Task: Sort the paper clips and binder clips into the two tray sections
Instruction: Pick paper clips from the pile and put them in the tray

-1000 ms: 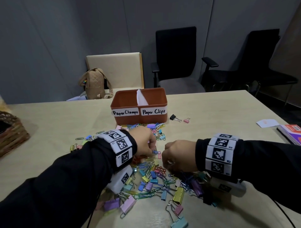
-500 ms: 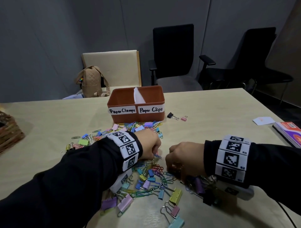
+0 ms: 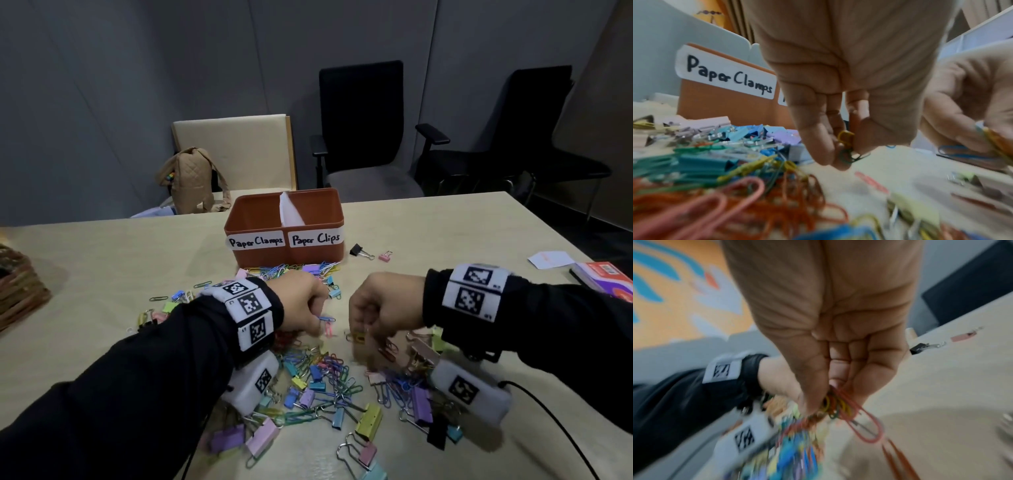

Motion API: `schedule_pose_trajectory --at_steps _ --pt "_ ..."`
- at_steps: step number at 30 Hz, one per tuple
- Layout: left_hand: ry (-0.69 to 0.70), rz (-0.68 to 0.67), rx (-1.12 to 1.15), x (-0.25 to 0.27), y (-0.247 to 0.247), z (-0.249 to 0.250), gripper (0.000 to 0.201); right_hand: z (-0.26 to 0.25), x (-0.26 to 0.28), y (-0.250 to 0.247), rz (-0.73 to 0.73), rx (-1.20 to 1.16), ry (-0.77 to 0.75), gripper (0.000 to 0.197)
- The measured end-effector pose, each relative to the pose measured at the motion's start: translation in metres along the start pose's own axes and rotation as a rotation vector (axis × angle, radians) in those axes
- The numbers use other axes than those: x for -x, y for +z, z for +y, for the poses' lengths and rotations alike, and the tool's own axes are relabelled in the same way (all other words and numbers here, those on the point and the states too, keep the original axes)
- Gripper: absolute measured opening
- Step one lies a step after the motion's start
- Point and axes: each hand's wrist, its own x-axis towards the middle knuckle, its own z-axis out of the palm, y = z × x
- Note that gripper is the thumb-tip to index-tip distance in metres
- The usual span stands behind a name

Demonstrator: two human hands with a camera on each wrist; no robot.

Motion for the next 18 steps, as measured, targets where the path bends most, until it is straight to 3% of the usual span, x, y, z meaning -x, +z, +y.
schedule_pose_trajectory --at_steps 3,9,14,18 --pt "-0.032 0.099 0.126 0.001 -0.018 -0.004 0.023 0.005 -0.003 -0.021 0.018 -0.288 0.024 0.021" --pt "-0.092 0.306 0.296 -0.005 -0.057 -0.01 0.018 0.008 -0.019 -0.048 0.08 -0.637 -0.022 0.021" --pt "-0.189 0.482 0.389 -0.025 -0.086 -0.02 0.021 -0.003 -0.041 -0.068 0.29 -0.775 -0.044 0.022" --pt "-0.267 0.617 0.464 -0.044 -0.1 -0.021 0.016 -0.019 -0.065 -0.095 0.552 -0.817 -0.056 0.025"
